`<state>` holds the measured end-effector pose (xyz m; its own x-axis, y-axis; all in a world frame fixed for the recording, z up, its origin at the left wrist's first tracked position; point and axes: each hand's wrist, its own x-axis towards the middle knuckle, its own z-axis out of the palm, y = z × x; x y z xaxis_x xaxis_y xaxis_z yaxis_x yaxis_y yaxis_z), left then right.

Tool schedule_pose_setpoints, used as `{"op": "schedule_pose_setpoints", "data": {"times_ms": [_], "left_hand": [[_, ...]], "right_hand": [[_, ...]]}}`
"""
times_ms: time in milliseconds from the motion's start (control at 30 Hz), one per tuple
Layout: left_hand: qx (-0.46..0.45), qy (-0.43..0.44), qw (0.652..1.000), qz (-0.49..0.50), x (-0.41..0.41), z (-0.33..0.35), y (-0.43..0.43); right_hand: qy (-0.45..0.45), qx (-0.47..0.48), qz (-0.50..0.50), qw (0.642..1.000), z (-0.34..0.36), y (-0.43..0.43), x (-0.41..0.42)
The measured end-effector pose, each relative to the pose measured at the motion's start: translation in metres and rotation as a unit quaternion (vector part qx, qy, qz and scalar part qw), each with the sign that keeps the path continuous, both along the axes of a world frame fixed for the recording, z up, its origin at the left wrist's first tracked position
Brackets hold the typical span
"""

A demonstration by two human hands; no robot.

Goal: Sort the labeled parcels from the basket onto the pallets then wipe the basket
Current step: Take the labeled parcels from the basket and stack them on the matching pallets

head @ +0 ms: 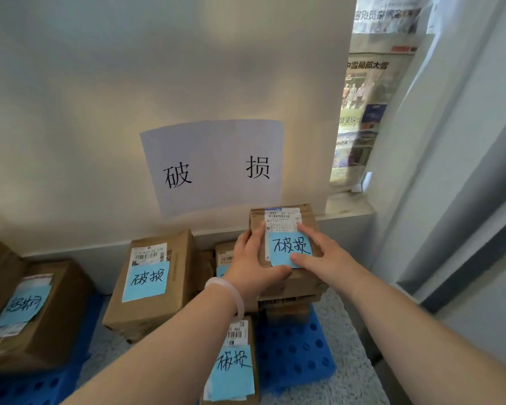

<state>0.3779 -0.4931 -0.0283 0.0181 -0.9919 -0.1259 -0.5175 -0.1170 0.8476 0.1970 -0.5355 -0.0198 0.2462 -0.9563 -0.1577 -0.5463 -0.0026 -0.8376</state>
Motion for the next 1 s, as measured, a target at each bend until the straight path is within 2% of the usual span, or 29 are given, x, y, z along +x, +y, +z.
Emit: {"op": "schedule_pose_setpoints", "data": {"times_ms": [133,533,667,800,1000], "left_hand": [[0.02,-0.029,0.999,0.016,-0.001,-0.016,-0.024],[0.04,-0.033,0.998,0.021,0.009,-0.021,-0.048],[0.049,-0.071,0.996,0.012,0.012,-0.014,-0.042],[0.031,-0.104,0.994,-0.002,0.017,-0.01,-0.026],[-0.031,-0.22,0.975,-0.005,0.022,-0.005,0.024]], "right_hand": [[0.009,-0.001,0.007,1.0,-0.018,-0.027,0.006],[0.042,-0.009,0.01,0.999,-0.031,-0.049,0.018],[0.067,-0.002,0.018,0.998,-0.023,-0.044,0.014],[0.079,-0.04,0.013,0.996,-0.013,-0.022,0.006],[0.142,-0.115,0.031,0.983,-0.007,0.05,0.0]]}}
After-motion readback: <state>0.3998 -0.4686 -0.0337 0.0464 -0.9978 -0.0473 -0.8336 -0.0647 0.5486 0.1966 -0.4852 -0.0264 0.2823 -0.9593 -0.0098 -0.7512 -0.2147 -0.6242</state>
